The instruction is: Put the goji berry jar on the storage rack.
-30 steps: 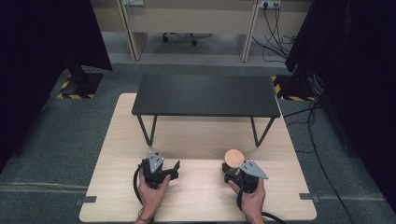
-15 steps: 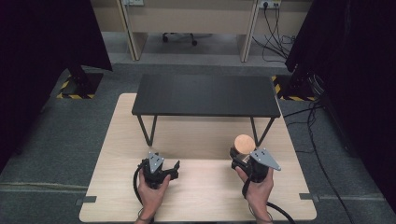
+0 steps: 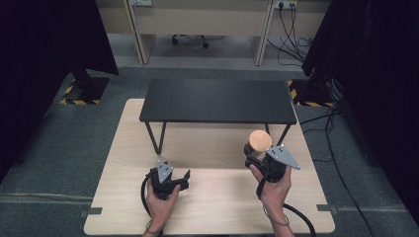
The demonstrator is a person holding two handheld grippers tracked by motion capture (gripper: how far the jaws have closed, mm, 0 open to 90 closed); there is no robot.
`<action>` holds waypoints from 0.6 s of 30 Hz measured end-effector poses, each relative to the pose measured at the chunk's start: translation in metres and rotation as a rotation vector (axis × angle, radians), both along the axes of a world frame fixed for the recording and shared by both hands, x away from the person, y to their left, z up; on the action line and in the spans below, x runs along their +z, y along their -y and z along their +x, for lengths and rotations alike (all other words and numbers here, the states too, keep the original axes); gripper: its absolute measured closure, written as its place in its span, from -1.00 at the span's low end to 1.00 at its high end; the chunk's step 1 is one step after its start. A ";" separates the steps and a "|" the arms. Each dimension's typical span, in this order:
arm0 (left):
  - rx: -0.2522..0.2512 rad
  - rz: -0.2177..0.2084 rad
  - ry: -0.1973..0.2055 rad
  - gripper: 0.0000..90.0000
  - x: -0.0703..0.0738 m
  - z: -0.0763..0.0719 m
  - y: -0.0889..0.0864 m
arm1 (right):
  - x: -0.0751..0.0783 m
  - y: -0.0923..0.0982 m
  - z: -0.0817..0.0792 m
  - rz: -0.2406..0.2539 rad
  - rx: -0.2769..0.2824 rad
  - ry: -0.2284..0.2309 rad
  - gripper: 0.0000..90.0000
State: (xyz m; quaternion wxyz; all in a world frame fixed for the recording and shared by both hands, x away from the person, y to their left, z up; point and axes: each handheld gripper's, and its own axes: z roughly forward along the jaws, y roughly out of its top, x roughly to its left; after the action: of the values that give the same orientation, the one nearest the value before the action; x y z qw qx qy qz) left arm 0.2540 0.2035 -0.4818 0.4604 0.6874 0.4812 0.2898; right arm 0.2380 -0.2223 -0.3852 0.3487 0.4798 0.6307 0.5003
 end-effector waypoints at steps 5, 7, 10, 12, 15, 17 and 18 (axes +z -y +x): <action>0.001 -0.003 0.001 -0.87 0.000 0.000 0.000 | 0.008 -0.001 0.001 0.014 0.002 0.001 -0.42; 0.001 -0.003 0.002 -0.87 0.000 0.000 0.000 | 0.012 -0.002 0.001 0.009 0.001 0.005 -0.42; 0.001 -0.003 0.001 -0.87 0.000 0.000 0.000 | 0.019 -0.003 0.002 0.006 -0.003 0.012 -0.42; 0.001 -0.003 0.001 -0.87 0.000 0.000 0.000 | 0.022 -0.003 0.002 0.006 -0.003 0.016 -0.42; 0.001 -0.003 0.001 -0.87 0.000 0.000 0.000 | 0.037 -0.005 0.009 -0.009 -0.004 0.023 -0.42; 0.000 -0.003 0.001 -0.87 0.000 0.000 0.000 | 0.044 -0.007 0.012 -0.011 -0.006 0.025 -0.42; 0.000 -0.003 0.001 -0.87 0.000 0.000 0.000 | 0.044 -0.007 0.012 -0.011 -0.006 0.025 -0.42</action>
State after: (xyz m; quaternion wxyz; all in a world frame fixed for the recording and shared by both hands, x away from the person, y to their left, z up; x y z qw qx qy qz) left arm 0.2537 0.2039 -0.4820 0.4617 0.6864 0.4816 0.2894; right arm 0.2504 -0.2157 -0.3414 0.3610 0.4734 0.6276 0.5017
